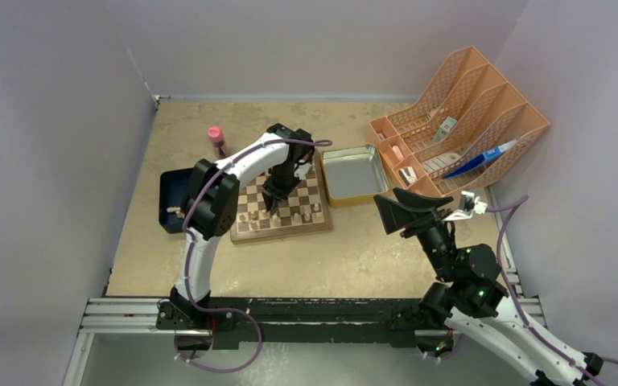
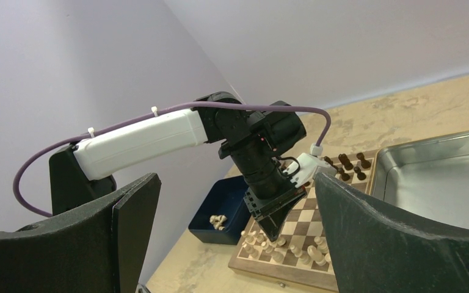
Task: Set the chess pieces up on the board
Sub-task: Place the chess piece on the chessboard.
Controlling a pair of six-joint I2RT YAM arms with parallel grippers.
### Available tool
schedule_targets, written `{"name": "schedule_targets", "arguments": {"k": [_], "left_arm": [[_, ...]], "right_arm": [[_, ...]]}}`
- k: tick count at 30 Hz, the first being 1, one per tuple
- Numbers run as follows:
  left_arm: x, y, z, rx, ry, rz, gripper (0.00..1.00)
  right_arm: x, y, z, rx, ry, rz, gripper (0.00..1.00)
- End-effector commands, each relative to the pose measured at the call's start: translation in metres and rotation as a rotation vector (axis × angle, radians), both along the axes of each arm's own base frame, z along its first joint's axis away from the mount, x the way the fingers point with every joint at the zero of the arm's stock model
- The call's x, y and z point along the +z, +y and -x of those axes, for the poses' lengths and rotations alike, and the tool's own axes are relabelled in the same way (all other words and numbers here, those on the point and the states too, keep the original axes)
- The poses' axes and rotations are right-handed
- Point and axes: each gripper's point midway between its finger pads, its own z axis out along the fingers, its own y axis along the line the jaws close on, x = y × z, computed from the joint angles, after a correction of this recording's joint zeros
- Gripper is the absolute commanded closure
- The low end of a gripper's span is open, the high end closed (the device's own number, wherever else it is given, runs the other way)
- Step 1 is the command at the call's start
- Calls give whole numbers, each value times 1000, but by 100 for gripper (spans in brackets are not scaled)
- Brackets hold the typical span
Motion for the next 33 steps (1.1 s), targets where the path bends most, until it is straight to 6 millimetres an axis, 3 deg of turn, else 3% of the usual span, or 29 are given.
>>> {"name": "schedule_targets", "arguments": {"k": [1, 18, 25, 33], "left_arm": [[9, -1, -5, 4, -39, 1, 90], [10, -5, -7, -4, -53, 16, 86], [15, -11, -7, -18, -66, 49, 78], [18, -11, -8, -16, -76, 53, 76]], "right_arm": [[19, -5, 3, -7, -52, -45, 1], [18, -5, 3, -7, -50, -44, 1], [17, -3, 2, -5, -49, -42, 1], [17, -2, 2, -1, -50, -41, 1]]}}
